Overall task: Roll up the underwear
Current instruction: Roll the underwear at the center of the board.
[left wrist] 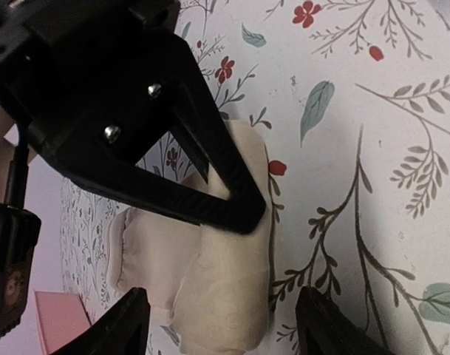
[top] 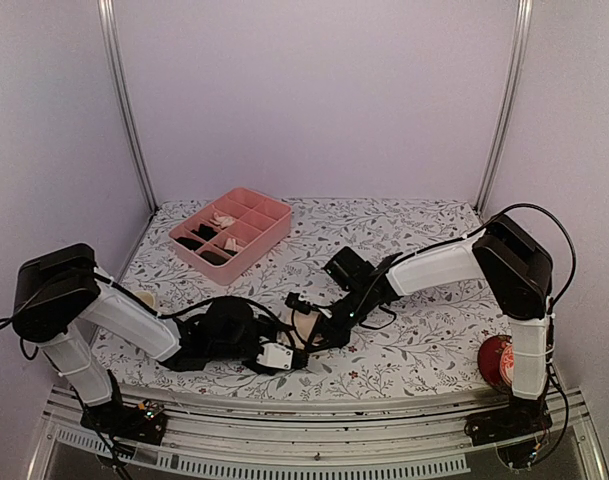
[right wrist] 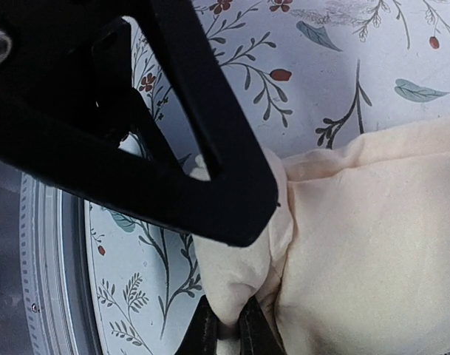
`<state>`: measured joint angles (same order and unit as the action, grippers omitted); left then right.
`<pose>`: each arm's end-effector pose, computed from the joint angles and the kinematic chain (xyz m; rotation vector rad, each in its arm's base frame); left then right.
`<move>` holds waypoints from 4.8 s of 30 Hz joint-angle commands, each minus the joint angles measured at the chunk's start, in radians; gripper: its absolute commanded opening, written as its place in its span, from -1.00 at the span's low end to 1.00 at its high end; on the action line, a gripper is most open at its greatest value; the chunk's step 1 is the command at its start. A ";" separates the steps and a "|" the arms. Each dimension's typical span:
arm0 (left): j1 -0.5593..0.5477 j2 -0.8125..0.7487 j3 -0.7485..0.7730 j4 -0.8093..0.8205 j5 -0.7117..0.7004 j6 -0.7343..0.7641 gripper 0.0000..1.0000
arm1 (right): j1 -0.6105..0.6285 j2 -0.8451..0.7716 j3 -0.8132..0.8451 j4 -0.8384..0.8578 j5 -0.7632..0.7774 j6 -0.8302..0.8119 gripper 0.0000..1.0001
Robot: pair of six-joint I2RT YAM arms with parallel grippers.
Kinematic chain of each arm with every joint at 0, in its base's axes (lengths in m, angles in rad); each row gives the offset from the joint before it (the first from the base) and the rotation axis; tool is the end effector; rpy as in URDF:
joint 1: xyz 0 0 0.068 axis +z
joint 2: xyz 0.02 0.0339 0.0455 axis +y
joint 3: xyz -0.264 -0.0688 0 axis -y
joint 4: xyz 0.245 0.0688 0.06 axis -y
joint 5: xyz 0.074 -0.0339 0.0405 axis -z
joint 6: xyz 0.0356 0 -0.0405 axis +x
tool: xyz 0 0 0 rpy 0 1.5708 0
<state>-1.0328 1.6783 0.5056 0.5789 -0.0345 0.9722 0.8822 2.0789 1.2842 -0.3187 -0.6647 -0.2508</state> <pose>0.1494 -0.2479 0.1121 1.8133 1.1814 0.0025 0.2423 0.3289 0.1198 -1.6403 2.1727 1.0864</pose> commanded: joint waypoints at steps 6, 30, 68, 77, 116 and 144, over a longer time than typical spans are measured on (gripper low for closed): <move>-0.022 0.060 0.034 -0.055 -0.010 0.001 -0.16 | 0.003 0.053 -0.016 -0.103 0.069 0.003 -0.91; 0.079 0.199 0.240 -0.363 0.393 -0.207 -1.00 | -0.006 -0.322 -0.254 0.057 0.460 0.098 0.36; 0.304 0.606 0.808 -1.106 0.866 -0.343 -1.00 | 0.458 -0.531 -0.588 0.612 1.169 -0.344 0.59; 0.310 0.635 0.838 -1.134 0.876 -0.353 -1.00 | 0.407 -0.336 -0.527 0.607 1.212 -0.346 0.32; 0.313 0.441 0.711 -1.023 0.833 -0.335 0.01 | 0.310 -0.203 -0.426 0.477 1.144 -0.267 -0.83; 0.188 -0.150 0.002 -0.126 0.407 -0.106 0.38 | 0.106 -0.123 -0.092 -0.055 0.412 -0.047 -0.81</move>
<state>-0.7765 1.5459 0.5640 0.3187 0.5053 0.7643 1.0245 1.8950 1.1122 -0.1978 -0.0208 -0.3489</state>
